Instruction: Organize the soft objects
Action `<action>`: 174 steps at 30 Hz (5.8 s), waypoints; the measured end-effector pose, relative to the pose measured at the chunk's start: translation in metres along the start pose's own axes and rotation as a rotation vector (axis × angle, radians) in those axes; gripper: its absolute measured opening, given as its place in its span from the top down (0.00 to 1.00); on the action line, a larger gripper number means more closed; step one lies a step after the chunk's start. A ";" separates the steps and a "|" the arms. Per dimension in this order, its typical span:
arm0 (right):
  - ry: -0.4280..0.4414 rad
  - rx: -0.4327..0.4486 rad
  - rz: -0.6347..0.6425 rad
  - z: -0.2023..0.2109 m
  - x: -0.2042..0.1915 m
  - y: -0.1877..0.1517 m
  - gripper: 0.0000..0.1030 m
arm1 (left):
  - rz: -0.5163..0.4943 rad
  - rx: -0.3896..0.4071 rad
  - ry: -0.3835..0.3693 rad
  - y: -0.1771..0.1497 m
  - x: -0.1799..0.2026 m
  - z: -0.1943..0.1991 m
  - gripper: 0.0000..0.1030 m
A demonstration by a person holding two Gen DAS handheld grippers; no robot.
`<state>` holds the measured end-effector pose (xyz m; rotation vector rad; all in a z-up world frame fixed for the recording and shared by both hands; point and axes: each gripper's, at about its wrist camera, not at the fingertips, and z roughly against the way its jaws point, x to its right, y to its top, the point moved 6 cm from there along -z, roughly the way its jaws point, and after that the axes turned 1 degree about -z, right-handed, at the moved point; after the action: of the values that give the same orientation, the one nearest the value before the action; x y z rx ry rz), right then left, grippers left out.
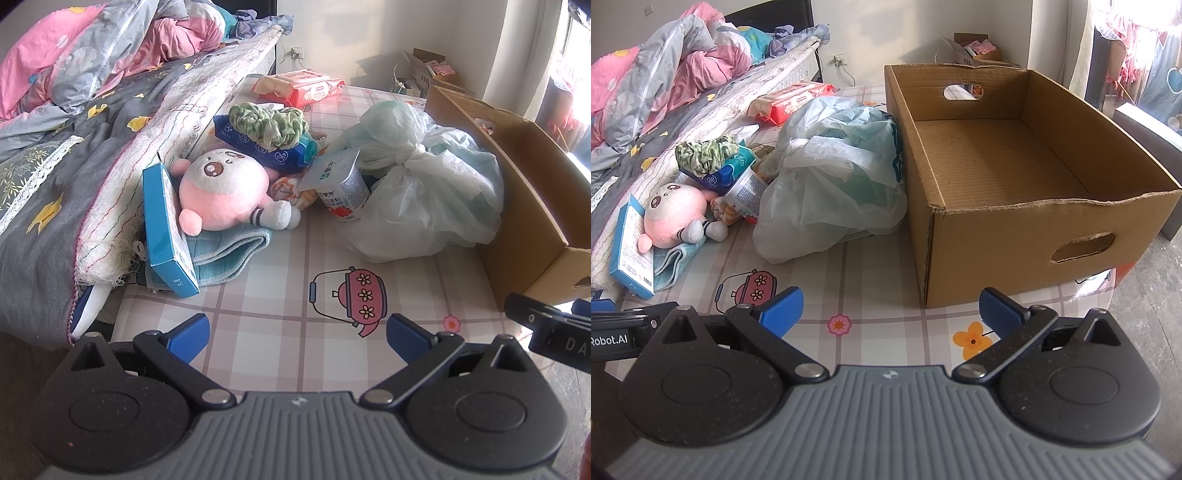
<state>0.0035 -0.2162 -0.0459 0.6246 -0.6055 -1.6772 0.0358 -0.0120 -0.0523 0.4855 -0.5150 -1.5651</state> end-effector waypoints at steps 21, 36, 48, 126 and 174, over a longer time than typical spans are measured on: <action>-0.001 -0.001 -0.002 -0.001 -0.001 -0.001 0.01 | 0.004 -0.003 0.000 -0.002 -0.004 -0.001 0.01; 0.161 0.071 0.138 -0.003 -0.067 0.020 0.01 | 0.102 0.086 0.135 0.008 -0.070 0.014 0.01; 0.538 0.080 0.280 -0.041 -0.181 0.040 0.01 | 0.272 0.155 0.122 0.007 -0.151 0.013 0.02; 0.748 -0.271 0.005 -0.056 -0.117 0.018 0.59 | -0.076 0.103 -0.236 -0.001 -0.021 -0.001 0.46; 0.329 -0.378 -0.297 -0.273 0.174 0.203 0.56 | -0.278 0.126 -0.430 0.243 0.172 -0.102 0.21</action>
<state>0.3053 -0.4395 -0.1174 0.7160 0.0465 -1.8469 0.2822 -0.1979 0.0102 0.3225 -0.9080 -1.9247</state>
